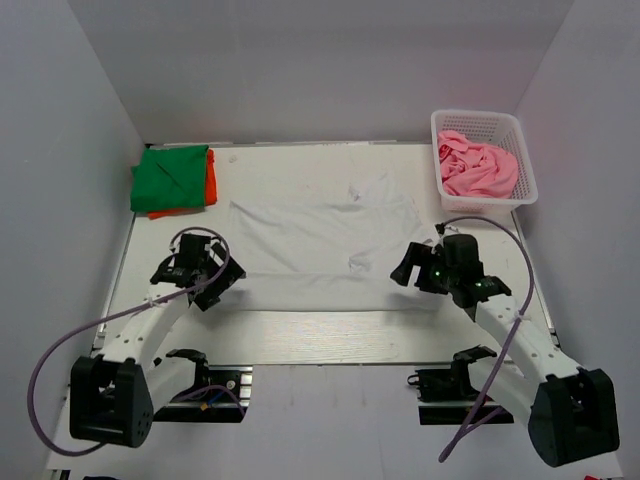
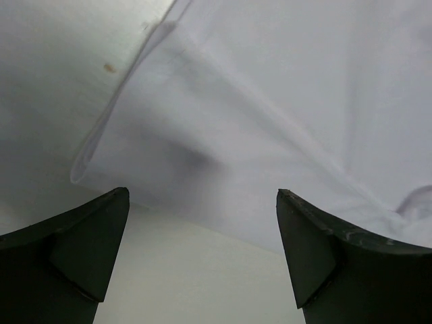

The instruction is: Fold and stack the t-shirts

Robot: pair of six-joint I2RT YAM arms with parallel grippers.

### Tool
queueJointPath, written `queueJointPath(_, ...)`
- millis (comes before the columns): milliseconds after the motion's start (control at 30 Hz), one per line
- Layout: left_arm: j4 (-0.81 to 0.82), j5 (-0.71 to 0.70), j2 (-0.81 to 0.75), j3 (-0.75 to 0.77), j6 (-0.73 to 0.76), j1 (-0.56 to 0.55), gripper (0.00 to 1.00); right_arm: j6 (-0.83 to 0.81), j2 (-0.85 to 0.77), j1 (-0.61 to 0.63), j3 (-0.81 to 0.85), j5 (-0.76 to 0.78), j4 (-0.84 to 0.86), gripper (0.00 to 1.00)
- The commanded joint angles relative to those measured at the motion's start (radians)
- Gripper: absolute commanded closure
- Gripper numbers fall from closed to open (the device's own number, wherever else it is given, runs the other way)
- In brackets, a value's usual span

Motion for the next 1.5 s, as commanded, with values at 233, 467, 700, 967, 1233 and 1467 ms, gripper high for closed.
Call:
queueJointPath(233, 0.116, -0.099, 0.073, 0.343, 0.121, -0.002, 0.00, -0.090, 0.092, -0.001, 0.304, -0.016, 0.039, 0.09)
queueJointPath(467, 0.090, -0.193, 0.518, 0.681, 0.197, 0.024, 0.00, -0.069, 0.270, -0.005, 0.444, 0.015, 0.125, 0.09)
queueJointPath(700, -0.002, -0.241, 0.878, 0.992, 0.206, 0.024, 0.00, -0.144, 0.552, -0.002, 0.683, 0.113, 0.122, 0.09)
queueJointPath(967, -0.028, -0.222, 1.104, 1.226, 0.217, 0.024, 0.06, -0.276, 0.949, -0.007, 1.096, 0.202, 0.013, 0.09)
queueJointPath(1233, 0.004, -0.199, 1.158, 1.227, 0.238, 0.033, 0.33, -0.361, 1.301, -0.011, 1.510, 0.319, -0.087, 0.09)
queueJointPath(1467, -0.016, -0.178, 1.176, 1.237, 0.249, 0.033, 0.83, -0.381, 1.503, -0.018, 1.702, 0.320, -0.050, 0.09)
